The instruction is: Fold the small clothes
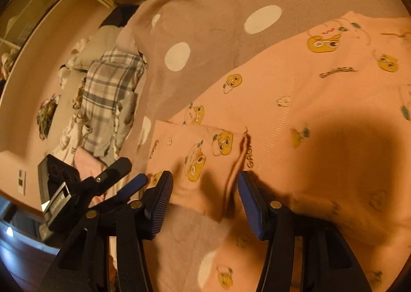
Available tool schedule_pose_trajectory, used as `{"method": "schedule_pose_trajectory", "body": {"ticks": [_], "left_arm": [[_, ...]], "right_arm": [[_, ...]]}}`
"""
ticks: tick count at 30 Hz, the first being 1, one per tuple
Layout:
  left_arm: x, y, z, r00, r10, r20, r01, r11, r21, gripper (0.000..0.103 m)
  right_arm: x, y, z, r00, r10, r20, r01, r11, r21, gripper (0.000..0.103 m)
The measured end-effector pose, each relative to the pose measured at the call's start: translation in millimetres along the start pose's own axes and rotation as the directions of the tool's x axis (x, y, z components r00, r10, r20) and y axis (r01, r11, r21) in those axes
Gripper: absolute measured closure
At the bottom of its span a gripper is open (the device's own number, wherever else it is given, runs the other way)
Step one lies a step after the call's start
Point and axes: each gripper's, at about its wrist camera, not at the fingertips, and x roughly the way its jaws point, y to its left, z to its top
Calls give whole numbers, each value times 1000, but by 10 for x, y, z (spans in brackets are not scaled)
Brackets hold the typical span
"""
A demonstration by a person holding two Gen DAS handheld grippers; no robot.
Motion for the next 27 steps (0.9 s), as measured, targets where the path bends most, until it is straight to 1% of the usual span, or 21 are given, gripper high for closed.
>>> {"method": "schedule_pose_trajectory", "body": {"ticks": [1,3,4,5,7,9,11,13,15,17,18,19,20,22,23,25,26,27], "left_arm": [[-14,31,23,1000,1,6,-1,1000,-5,36],[-31,114,67,1000,9,11,-9,1000,-23,36],[-31,149,73,1000,14,8,-14,999,-29,36],[-28,191,77,1000,25,1,-24,999,-35,36],[-24,263,66,999,42,-17,-43,998,-46,36],[-59,318,47,999,46,-20,-47,997,-57,36],[-103,330,38,999,42,-15,-42,997,-61,36],[-153,263,20,1000,26,-13,-26,998,-49,36],[-172,154,-5,1000,7,-14,-7,1000,-27,36],[-159,1,-49,1000,-18,-25,18,1000,1,36],[-131,-131,-87,999,-39,-36,39,999,21,36],[-110,-200,-115,998,-51,-44,52,998,31,36],[-75,-306,-149,996,-67,-57,69,997,46,36],[35,-566,-241,991,-99,-92,106,991,81,36],[88,-668,-285,988,-107,-107,117,989,93,36],[177,-827,-362,985,-113,-131,128,985,116,36],[228,-909,-407,983,-115,-145,134,983,128,36],[290,-1007,-461,981,-115,-159,138,980,143,36]], "right_arm": [[16,-1,2,1000,-1,-3,1,1000,0,53],[79,2,18,1000,-20,-8,20,1000,-9,62],[126,8,23,999,-37,-13,37,999,-18,77],[148,8,27,998,-59,-17,59,998,-30,96],[151,-5,19,997,-76,-26,74,996,-50,97],[54,55,12,999,-43,-1,43,997,-72,98],[-140,132,51,999,-7,47,11,996,-87,98],[-510,231,116,993,12,119,4,991,-136,98],[-829,253,183,986,18,168,10,986,-164,98],[-1234,232,229,976,-13,219,58,978,-201,98],[-1356,214,237,971,-32,237,83,974,-210,98],[-1482,195,246,964,-59,258,116,970,-214,98],[-1709,96,240,953,-97,287,161,965,-209,98],[-1913,-41,241,938,-134,320,199,963,-181,98],[-2110,-197,221,926,-162,342,224,962,-153,98],[-2326,-435,188,909,-206,363,261,959,-108,98],[-2355,-479,196,905,-221,364,271,958,-92,98],[-2443,-631,191,900,-244,362,285,956,-66,98]]}}
